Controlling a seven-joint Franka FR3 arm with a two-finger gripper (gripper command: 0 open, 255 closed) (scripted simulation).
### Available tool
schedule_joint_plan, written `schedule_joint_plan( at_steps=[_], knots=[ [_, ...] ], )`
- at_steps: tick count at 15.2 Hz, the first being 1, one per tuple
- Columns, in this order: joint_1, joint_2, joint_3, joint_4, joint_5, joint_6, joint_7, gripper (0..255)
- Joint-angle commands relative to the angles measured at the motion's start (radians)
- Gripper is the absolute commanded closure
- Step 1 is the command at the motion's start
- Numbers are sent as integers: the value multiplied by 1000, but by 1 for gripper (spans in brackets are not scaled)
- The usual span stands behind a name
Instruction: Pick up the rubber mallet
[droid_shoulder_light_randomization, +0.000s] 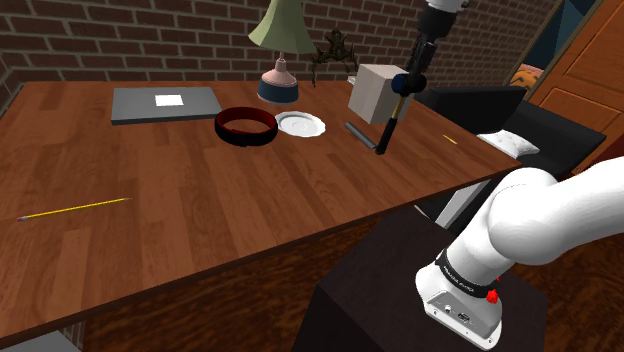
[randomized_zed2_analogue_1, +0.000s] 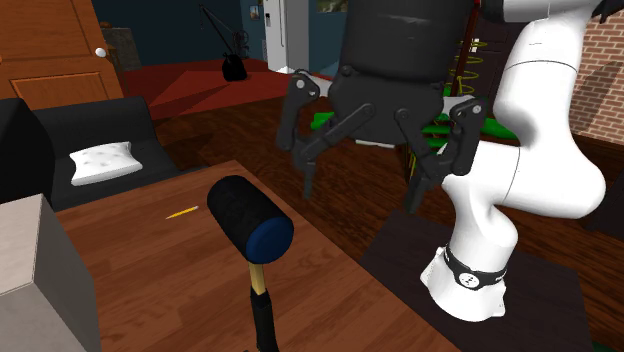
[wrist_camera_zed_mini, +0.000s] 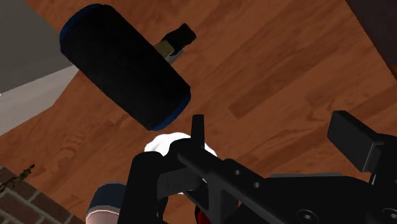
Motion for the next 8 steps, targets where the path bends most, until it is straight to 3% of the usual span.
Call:
schedule_joint_plan(
  at_steps=[1,6,8],
  knots=[
    [14,48,-49,38,-29,25,-118,0],
    [55,180,-158,144,-64,89,-380,0],
    [53,177,-161,115,-68,115,-376,0]
  ],
)
